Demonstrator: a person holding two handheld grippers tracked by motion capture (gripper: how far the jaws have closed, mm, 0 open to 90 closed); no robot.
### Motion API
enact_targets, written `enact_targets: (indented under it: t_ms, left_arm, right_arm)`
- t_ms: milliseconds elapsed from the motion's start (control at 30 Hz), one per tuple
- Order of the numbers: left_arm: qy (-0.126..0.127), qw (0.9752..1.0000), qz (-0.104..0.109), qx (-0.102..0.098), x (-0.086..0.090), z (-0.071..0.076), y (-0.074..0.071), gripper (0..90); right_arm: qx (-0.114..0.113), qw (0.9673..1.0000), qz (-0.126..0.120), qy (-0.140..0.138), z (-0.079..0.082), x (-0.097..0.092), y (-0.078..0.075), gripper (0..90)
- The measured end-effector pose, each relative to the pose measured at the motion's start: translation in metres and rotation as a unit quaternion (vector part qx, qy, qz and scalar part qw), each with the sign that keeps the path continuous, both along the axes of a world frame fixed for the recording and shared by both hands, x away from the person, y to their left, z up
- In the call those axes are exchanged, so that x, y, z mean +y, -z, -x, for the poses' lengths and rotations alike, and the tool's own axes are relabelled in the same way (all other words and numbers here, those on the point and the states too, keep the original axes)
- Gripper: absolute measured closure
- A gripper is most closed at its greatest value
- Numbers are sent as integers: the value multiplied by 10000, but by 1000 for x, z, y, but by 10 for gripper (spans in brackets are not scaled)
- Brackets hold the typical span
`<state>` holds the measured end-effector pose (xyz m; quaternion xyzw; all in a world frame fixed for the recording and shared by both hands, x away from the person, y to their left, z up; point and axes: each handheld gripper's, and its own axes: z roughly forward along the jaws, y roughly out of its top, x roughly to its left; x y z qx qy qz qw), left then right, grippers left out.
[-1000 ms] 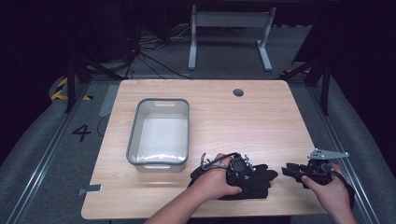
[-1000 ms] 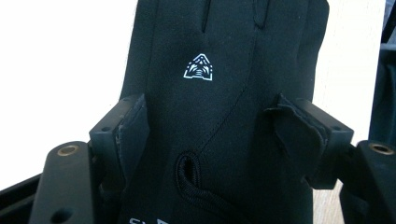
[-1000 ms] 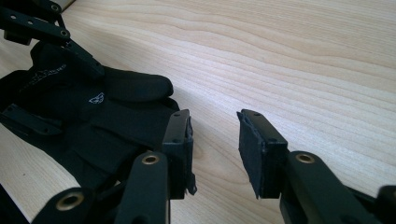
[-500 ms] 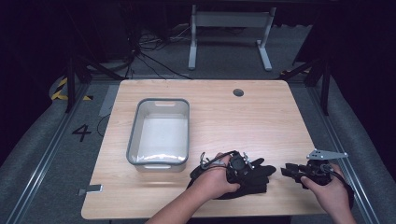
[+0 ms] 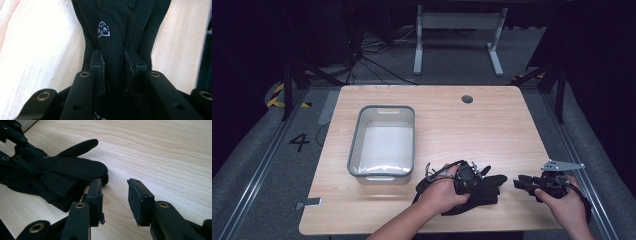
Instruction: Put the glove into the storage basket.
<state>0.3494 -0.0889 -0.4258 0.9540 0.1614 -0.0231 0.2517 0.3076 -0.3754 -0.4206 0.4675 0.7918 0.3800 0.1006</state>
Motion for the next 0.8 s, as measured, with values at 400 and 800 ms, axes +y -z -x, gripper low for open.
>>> enact_targets:
  t_ms: [400, 800]
  left_arm:
    - [-300, 9989, 308, 180, 20, -2, -34, 716]
    - [-541, 9960, 688, 173, 41, -5, -68, 716]
  right_arm:
    - [63, 10000, 38, -13, 0, 1, 5, 643]
    - [85, 9999, 30, -48, -1, 5, 6, 643]
